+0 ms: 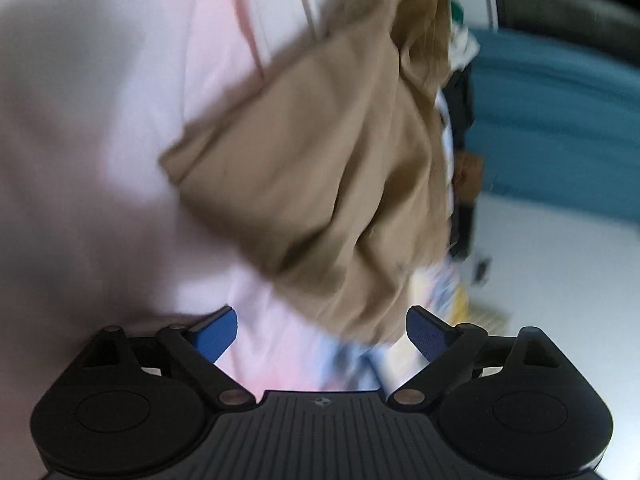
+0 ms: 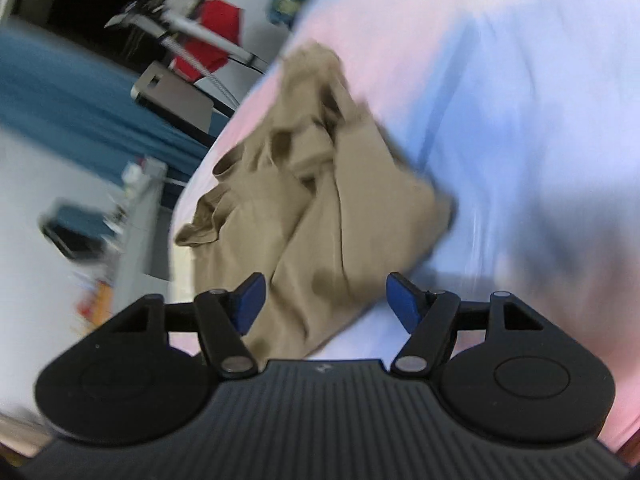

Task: Fold clothes

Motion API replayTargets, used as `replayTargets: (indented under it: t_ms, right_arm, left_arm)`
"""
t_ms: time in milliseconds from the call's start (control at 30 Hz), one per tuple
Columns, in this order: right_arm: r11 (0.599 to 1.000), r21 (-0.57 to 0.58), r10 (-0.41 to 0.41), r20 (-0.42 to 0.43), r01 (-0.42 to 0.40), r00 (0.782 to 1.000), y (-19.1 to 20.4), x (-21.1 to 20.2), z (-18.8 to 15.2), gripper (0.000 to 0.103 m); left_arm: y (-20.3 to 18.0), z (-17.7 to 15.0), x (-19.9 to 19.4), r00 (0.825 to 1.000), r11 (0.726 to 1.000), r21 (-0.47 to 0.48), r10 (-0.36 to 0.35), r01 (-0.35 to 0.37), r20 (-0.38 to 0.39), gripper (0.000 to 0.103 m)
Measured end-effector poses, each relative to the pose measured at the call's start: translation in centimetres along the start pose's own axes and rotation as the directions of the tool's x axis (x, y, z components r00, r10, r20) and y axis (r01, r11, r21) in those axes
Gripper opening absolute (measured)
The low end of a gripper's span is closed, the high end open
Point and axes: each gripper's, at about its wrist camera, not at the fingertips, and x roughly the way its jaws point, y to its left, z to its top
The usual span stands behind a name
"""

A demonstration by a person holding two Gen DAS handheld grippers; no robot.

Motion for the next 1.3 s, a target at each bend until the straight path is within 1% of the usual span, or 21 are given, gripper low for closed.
replayTargets:
  t_ms: [67,100,167,267,300,367,433,500,567,633,700,767,833,900,933,1000,1067,1100,1133,1200,1300]
  right_arm:
    - [0.994,0.101,0.039,-0.027,-0.036,0.999,-1.3,1.0,-0.2,0.070]
    - [0.990,0.134,0.037,-0.032,-0.032,0.999,-1.9,1.6,0.0,0.070]
    - [0.981,0.192,0.030,-0.014,-0.027,0.999,-3.0,2.6,0.5,0.070]
    - [0.955,0.288,0.055,0.040,-0.064,0.998,-4.1,3.7,1.2,0.069]
    - [0.955,0.285,0.066,0.056,-0.079,0.996,-4.0,3.8,1.4,0.069]
    - [0.961,0.259,0.076,0.081,-0.094,0.994,-3.6,4.0,1.6,0.061]
    - [0.969,0.216,0.096,0.116,-0.119,0.989,-3.0,3.7,1.6,0.031]
    - [0.971,0.175,0.139,0.149,-0.165,0.979,-2.5,3.1,1.7,0.025]
    - [0.978,0.133,0.139,0.158,-0.161,0.978,-1.9,2.8,1.9,0.022]
    - [0.978,0.130,0.141,0.151,-0.161,0.978,-2.0,2.8,1.9,0.018]
    - [0.972,0.132,0.172,0.152,-0.192,0.973,-2.1,2.7,2.0,0.017]
    - [0.960,0.111,0.236,0.169,-0.256,0.957,-1.5,2.0,2.1,0.017]
    - [0.949,0.072,0.287,0.194,-0.306,0.938,-0.7,1.1,2.1,0.017]
    - [0.950,0.053,0.292,0.211,-0.309,0.933,-0.4,0.6,2.2,0.017]
    - [0.954,0.065,0.275,0.209,-0.294,0.938,-0.7,0.7,2.3,0.017]
    - [0.961,0.088,0.240,0.204,-0.262,0.949,-1.2,0.9,2.5,0.017]
    - [0.967,0.105,0.207,0.199,-0.231,0.958,-1.6,1.2,2.3,0.017]
    - [0.966,0.103,0.211,0.201,-0.235,0.957,-1.6,1.2,2.3,0.017]
    - [0.966,0.099,0.216,0.204,-0.239,0.955,-1.6,1.1,2.4,0.017]
    - [0.967,0.063,0.229,0.224,-0.248,0.947,-1.4,0.8,2.5,0.017]
    - [0.959,0.031,0.265,0.246,-0.281,0.932,-1.2,0.3,2.4,0.017]
  left_arm:
    - [0.0,0.3,0.0,0.999,1.000,0.009,-0.022,0.021,0.044,0.093]
    - [0.1,0.3,0.0,0.998,1.000,0.015,-0.027,0.026,0.065,0.093]
    - [0.2,0.4,0.2,0.995,0.999,0.022,-0.035,0.033,0.095,0.093]
    - [-0.1,0.2,-0.1,0.988,0.996,0.069,-0.059,0.049,0.141,0.089]
    - [-0.2,0.2,-0.2,0.985,0.995,0.083,-0.072,0.060,0.154,0.089]
    - [-0.2,0.0,-0.5,0.979,0.991,0.102,-0.106,0.089,0.174,0.089]
    - [-0.2,-0.1,-0.8,0.971,0.987,0.110,-0.140,0.121,0.193,0.089]
    - [-0.1,-0.2,-1.0,0.966,0.986,0.117,-0.144,0.121,0.214,0.089]
    - [0.1,-0.4,-1.1,0.966,0.989,0.117,-0.115,0.089,0.233,0.087]
    - [0.5,-0.5,-1.1,0.965,0.991,0.107,-0.106,0.082,0.238,0.086]
    - [0.8,-0.5,-1.2,0.965,0.993,0.098,-0.095,0.073,0.246,0.084]
    - [0.9,-0.3,-1.3,0.964,0.993,0.097,-0.095,0.072,0.250,0.084]
    - [0.7,-0.2,-1.4,0.965,0.992,0.111,-0.089,0.063,0.248,0.076]
    - [0.9,0.0,-1.6,0.965,0.993,0.110,-0.071,0.044,0.253,0.060]
    - [1.1,0.1,-1.9,0.964,0.994,0.106,-0.064,0.037,0.258,0.055]
    - [1.3,0.3,-2.4,0.962,0.995,0.097,-0.053,0.028,0.268,0.037]
    - [1.4,0.2,-2.9,0.958,0.995,0.103,-0.045,0.016,0.284,0.027]
    - [1.2,0.1,-3.2,0.955,0.993,0.117,-0.045,0.011,0.294,0.022]
    - [0.9,-0.2,-3.5,0.951,0.990,0.138,-0.048,0.006,0.306,0.020]
    - [0.1,-0.6,-4.1,0.943,0.984,0.179,-0.056,-0.004,0.329,0.012]
    - [-1.5,-1.6,-5.2,0.927,0.973,0.231,-0.097,0.011,0.363,0.010]
